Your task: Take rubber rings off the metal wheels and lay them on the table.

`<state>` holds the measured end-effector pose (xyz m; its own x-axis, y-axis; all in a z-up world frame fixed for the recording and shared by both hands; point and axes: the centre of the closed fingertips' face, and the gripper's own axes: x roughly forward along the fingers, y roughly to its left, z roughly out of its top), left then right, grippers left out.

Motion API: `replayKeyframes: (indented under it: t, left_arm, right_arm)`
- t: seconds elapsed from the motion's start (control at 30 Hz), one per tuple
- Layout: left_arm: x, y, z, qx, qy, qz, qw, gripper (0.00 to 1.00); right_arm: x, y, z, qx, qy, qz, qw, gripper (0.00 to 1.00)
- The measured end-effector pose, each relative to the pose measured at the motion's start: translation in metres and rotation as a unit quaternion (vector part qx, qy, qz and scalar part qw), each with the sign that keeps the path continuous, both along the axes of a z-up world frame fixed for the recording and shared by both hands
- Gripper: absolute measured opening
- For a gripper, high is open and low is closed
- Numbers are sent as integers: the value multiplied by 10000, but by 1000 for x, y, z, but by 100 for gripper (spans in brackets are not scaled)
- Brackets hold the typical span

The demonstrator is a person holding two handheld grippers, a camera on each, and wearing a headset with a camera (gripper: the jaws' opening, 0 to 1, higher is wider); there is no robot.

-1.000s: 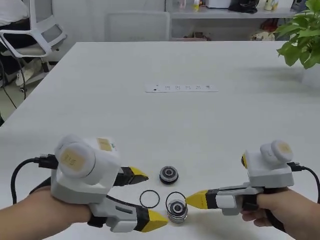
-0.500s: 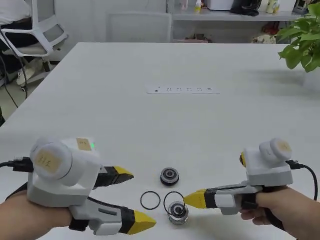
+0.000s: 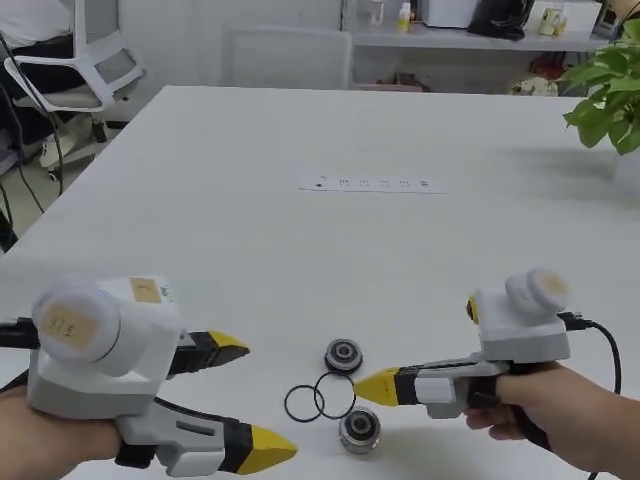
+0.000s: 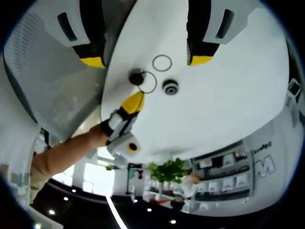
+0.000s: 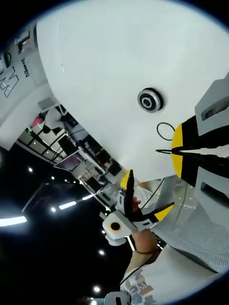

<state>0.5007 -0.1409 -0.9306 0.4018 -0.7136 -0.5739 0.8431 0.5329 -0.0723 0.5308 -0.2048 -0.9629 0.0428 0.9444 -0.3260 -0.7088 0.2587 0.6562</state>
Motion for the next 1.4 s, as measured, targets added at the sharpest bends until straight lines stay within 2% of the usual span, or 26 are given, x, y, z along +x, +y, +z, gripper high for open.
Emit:
replayKeyframes:
  t: [1.03,1.4]
  left_arm:
    - [8,24,4,-15,-66,346,9994,71]
    - [10,26,4,-5,-50,362,9993,71]
  right_arm:
    - [8,37,-16,-231,-77,281,9993,0]
    - [10,44,-24,-386,-117,319,9987,0]
